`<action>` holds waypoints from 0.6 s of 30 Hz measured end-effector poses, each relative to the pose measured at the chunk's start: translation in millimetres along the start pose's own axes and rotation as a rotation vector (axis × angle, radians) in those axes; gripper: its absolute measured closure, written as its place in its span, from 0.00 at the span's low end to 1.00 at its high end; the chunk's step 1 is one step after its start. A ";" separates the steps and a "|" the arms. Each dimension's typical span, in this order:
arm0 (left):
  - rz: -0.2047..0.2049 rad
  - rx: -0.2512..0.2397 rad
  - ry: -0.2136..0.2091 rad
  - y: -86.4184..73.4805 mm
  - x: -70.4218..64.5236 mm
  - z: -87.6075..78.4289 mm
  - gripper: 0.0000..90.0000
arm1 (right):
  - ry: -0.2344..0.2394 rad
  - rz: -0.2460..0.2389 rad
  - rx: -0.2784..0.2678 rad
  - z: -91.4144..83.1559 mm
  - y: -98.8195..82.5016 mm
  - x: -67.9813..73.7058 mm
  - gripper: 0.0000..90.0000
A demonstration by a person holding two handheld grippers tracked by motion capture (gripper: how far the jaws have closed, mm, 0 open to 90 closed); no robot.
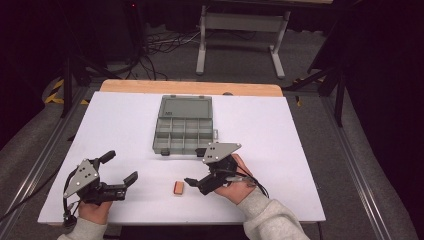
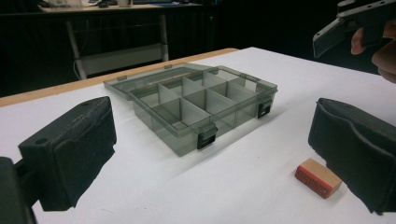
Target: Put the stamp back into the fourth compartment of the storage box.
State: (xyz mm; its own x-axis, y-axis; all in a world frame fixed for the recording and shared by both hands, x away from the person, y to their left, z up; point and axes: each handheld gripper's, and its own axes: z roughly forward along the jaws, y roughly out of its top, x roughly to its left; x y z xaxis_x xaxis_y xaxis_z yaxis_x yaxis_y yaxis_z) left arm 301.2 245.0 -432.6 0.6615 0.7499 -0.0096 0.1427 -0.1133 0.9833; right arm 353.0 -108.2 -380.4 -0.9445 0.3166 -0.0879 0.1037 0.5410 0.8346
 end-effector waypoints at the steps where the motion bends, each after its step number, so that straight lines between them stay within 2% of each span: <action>1: 0.000 0.000 0.001 -0.1 0.1 0.0 0.02 | 0.005 -0.002 0.005 1.4 0.7 -0.2 0.10; 4: 0.003 0.002 0.000 0.1 0.6 -0.5 0.02 | 0.020 -0.002 0.019 5.2 2.9 -0.6 0.10; 6: 0.004 -0.004 0.004 -0.2 0.4 0.5 0.02 | 0.058 0.013 0.029 9.7 5.9 -0.7 0.10; 11: 0.008 0.000 0.007 -1.0 1.3 0.5 0.02 | 0.075 0.003 0.049 15.8 8.7 1.3 0.11; 18: 0.007 0.001 0.006 -1.0 1.3 0.0 0.02 | 0.105 -0.002 0.119 27.4 7.8 4.8 0.15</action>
State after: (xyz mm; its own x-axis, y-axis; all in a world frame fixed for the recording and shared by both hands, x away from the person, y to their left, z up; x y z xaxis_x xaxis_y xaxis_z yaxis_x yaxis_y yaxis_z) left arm 302.0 246.0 -433.6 0.6581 0.7529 -0.0017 0.1385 -0.1189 0.9832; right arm 357.8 -81.1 -389.2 -0.9714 0.2357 -0.0275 0.1319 0.6324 0.7633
